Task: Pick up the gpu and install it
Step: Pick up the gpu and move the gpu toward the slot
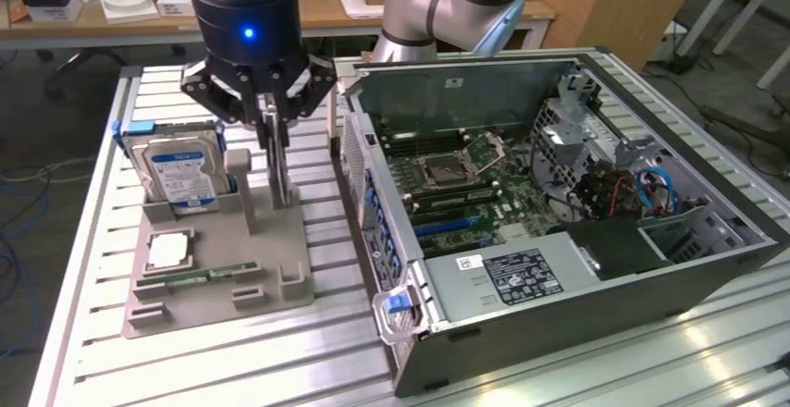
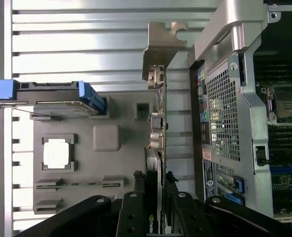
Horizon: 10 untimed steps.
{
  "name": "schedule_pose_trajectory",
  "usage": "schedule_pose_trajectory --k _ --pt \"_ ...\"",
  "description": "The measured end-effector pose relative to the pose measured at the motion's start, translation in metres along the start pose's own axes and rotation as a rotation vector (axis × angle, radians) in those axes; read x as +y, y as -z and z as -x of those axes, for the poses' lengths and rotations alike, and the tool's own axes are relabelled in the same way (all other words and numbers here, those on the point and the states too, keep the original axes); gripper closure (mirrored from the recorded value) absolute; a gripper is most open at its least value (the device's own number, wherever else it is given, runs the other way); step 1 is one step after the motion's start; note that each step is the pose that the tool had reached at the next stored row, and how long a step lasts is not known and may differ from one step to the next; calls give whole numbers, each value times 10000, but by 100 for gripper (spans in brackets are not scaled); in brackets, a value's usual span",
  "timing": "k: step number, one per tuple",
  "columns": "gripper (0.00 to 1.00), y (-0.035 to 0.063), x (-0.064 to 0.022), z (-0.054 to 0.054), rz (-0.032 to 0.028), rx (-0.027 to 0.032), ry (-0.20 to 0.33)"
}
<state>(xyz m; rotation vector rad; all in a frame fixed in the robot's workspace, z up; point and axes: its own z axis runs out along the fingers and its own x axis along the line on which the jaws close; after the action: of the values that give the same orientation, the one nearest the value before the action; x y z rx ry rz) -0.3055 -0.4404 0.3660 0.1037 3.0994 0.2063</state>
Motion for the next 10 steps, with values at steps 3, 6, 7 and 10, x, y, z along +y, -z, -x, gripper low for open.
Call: schedule_pose_trajectory --k 3,6,7,10 --pt "74 43 6 1 28 0 -1" --pt "74 95 13 2 45 2 -2" --pt "74 113 15 3 50 2 -2" --pt "74 168 22 5 69 4 -2"
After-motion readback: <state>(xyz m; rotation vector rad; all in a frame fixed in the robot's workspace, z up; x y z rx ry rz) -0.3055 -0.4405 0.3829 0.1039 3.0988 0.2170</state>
